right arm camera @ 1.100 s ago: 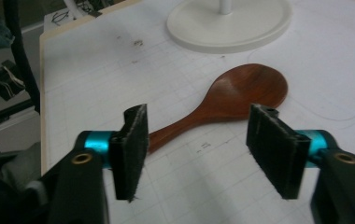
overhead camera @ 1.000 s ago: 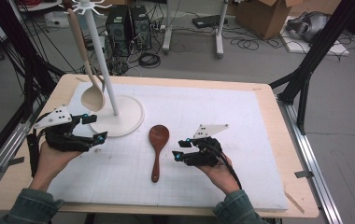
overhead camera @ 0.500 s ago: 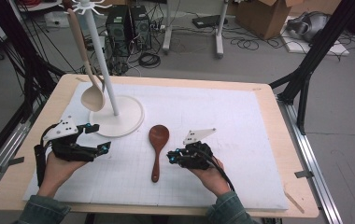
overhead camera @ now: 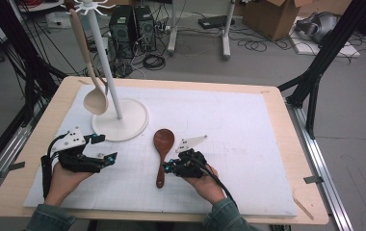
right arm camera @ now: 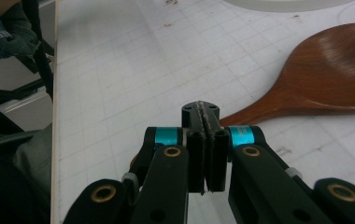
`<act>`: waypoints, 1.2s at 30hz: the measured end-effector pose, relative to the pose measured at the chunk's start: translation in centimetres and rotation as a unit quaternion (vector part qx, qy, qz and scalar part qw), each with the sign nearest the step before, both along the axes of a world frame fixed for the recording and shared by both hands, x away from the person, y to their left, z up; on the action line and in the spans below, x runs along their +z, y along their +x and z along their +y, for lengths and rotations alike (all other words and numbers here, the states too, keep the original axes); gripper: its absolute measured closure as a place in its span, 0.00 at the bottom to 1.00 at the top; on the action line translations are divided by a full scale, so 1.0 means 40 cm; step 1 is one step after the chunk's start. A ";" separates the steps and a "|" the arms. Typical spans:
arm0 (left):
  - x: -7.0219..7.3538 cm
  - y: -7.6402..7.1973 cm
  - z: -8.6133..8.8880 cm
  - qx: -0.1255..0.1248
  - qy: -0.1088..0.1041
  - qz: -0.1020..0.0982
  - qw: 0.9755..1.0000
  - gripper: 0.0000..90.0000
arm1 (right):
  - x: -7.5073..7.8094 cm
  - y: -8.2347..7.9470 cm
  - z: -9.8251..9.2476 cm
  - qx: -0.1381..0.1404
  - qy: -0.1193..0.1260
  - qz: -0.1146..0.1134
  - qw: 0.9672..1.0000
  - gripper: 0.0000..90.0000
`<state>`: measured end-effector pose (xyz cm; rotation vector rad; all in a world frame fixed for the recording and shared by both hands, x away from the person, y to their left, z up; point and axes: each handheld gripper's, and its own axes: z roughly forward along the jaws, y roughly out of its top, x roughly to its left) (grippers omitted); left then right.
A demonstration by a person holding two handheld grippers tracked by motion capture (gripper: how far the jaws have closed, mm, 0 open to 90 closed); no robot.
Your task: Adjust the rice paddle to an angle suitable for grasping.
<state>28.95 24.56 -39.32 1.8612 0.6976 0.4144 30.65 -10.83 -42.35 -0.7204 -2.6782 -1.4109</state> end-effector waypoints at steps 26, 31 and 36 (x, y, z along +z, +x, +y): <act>-0.015 0.002 -0.005 -0.009 0.000 -0.004 1.000 0.20 | -0.053 -0.013 0.100 0.020 -0.039 0.013 0.999 0.99; -0.016 0.002 -0.005 -0.011 0.000 -0.004 1.000 0.20 | -0.052 -0.016 0.091 0.014 -0.053 0.012 0.998 0.99; -0.017 0.002 -0.007 -0.011 0.002 -0.005 1.000 0.20 | -0.050 -0.020 0.072 0.009 -0.058 0.012 0.998 0.99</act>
